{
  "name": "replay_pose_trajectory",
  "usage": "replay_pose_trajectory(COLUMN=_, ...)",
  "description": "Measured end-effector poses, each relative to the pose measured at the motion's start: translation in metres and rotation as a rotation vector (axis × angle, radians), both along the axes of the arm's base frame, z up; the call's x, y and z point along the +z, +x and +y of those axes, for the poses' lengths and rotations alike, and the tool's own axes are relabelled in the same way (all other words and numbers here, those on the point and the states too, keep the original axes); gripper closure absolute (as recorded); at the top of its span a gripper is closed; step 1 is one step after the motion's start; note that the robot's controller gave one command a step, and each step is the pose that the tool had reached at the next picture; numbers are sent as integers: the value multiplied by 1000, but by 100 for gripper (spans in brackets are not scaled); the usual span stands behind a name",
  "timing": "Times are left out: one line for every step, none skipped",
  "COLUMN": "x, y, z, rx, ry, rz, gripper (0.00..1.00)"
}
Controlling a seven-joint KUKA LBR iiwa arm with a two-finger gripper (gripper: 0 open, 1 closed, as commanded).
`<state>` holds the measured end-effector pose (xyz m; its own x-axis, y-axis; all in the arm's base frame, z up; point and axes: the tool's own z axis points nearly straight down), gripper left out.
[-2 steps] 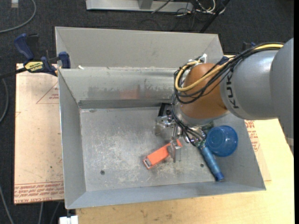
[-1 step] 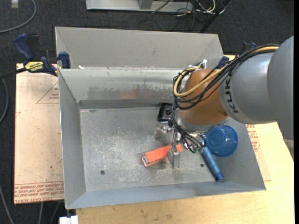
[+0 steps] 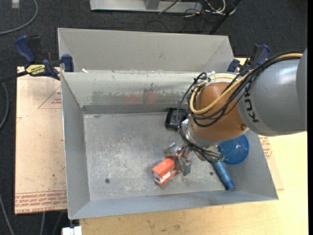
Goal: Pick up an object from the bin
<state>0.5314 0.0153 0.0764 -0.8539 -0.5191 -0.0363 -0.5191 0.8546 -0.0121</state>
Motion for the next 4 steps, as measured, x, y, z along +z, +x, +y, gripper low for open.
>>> replay_pose_trajectory(x=0, y=-3, z=-1, rx=18, ry=0, rz=-3, gripper=100)
replay_pose_trajectory(x=39, y=-5, z=-2, rx=2, ry=-1, rz=18, gripper=100)
replay_pose_trajectory(x=68, y=1, z=13, rx=4, ry=3, rz=-9, gripper=100)
replay_pose_trajectory(x=28, y=-27, z=19, rx=57, ry=0, rz=3, gripper=100)
